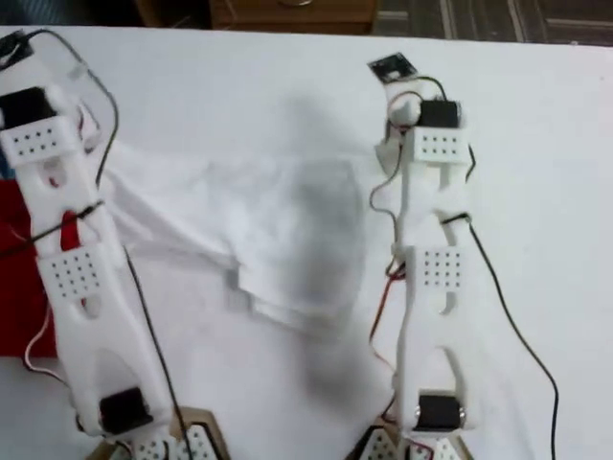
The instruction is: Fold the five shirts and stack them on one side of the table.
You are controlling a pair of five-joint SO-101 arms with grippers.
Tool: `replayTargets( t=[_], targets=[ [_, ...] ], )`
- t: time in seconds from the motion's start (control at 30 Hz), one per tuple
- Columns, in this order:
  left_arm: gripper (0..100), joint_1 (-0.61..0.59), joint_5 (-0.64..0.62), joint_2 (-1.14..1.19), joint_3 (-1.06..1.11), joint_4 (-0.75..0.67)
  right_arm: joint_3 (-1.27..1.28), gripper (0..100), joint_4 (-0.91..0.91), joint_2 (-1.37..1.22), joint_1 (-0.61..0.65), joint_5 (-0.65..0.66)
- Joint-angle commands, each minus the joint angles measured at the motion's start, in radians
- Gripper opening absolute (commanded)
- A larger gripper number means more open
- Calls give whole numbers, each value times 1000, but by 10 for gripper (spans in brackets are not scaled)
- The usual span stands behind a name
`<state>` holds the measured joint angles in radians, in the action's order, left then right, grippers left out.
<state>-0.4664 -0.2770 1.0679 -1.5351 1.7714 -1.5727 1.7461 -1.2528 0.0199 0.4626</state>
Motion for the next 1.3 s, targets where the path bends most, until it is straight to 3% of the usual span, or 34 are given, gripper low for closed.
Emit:
replayTargets(
  t=[0.0,0.17,0.43,0.6,1.27],
  targets=[
    [145,6,25,-20,-36,6,-37,18,25,101,-1,-9],
    [194,-32,31,-21,-36,-3,-37,18,25,107,31,-9],
    [190,2,31,8,73,-192,-37,18,4,94,171,-11],
    [50,48,20,17,209,-416,-38,18,-105,42,193,-11],
    [24,25,124,138,265,-485,-37,18,-111,-47,90,-3]
  ],
)
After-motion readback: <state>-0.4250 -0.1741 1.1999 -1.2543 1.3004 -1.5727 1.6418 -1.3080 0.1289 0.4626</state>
